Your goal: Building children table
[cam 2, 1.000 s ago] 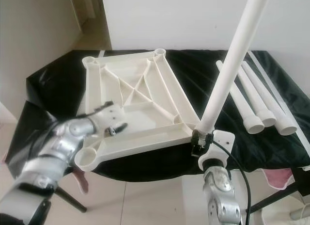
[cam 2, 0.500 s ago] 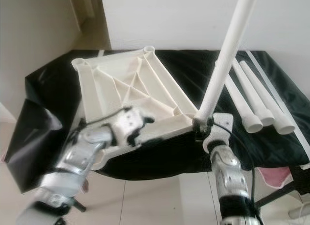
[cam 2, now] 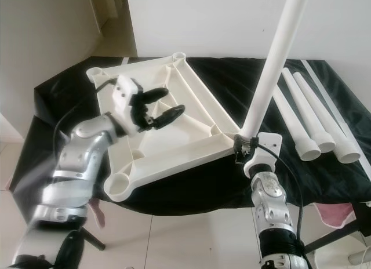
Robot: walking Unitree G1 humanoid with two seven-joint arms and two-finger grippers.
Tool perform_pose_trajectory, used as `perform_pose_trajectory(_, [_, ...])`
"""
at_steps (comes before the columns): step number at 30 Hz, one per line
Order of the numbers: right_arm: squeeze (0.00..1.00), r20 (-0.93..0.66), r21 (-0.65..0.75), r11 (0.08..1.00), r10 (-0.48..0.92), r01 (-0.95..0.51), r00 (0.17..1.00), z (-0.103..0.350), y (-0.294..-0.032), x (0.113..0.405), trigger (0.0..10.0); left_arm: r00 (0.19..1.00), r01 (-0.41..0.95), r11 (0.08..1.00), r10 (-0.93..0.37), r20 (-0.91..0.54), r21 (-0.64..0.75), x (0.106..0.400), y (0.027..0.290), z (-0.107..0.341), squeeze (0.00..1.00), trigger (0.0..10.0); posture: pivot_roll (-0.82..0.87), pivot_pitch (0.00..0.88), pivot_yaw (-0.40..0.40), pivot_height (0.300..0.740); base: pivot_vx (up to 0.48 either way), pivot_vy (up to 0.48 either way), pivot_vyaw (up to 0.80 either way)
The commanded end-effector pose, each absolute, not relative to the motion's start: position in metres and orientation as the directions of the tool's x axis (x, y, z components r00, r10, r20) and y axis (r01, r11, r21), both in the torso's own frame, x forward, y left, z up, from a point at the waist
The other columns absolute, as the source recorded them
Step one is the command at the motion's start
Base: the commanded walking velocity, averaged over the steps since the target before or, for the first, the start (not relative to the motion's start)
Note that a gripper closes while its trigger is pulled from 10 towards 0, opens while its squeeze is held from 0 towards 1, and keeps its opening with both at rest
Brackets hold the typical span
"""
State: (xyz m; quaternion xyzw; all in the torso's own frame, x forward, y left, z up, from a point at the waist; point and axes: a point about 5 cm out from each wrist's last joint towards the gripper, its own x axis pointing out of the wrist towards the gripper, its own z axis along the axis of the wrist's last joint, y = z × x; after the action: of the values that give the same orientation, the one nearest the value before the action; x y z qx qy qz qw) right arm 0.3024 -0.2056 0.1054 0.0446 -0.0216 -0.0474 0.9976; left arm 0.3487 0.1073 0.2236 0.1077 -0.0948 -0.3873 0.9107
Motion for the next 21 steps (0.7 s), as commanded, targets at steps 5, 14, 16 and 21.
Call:
perform_pose_trajectory(5, [0.0, 0.012, 0.103, 0.99, -0.102, 0.101, 0.995, 0.093, -0.2, 0.29, 10.0, 0.752, 0.612, 0.594, -0.641, -0.152, 0.522, 0.353, 0.133, 0.189, 0.0, 10.0, -0.07, 0.0, 0.016, 0.74, 0.0, 0.0, 0.0])
perform_pose_trajectory(14, [0.0, 0.032, 0.1, 0.988, -0.118, 0.114, 0.993, 0.097, -0.204, 0.288, 10.0, 0.759, 0.62, 0.54, -0.596, -0.262, 0.57, 0.353, 0.146, 0.162, 0.0, 10.0, -0.07, 0.0, 0.023, 0.74, 0.0, 0.0, 0.0])
perform_pose_trajectory(16, [0.0, 0.033, 0.101, 0.988, -0.117, 0.113, 0.993, 0.097, -0.204, 0.287, 10.0, 0.749, 0.635, 0.534, -0.601, -0.278, 0.558, 0.351, 0.149, 0.158, 0.0, 10.0, -0.07, 0.0, 0.023, 0.74, 0.0, 0.0, 0.0])
perform_pose_trajectory(21, [0.0, 0.037, 0.105, 0.989, -0.108, 0.104, 0.993, 0.099, -0.202, 0.287, 10.0, 0.742, 0.64, 0.506, -0.601, -0.295, 0.578, 0.348, 0.158, 0.151, 0.0, 10.0, -0.07, 0.0, 0.023, 0.74, 0.0, 0.0, 0.0])
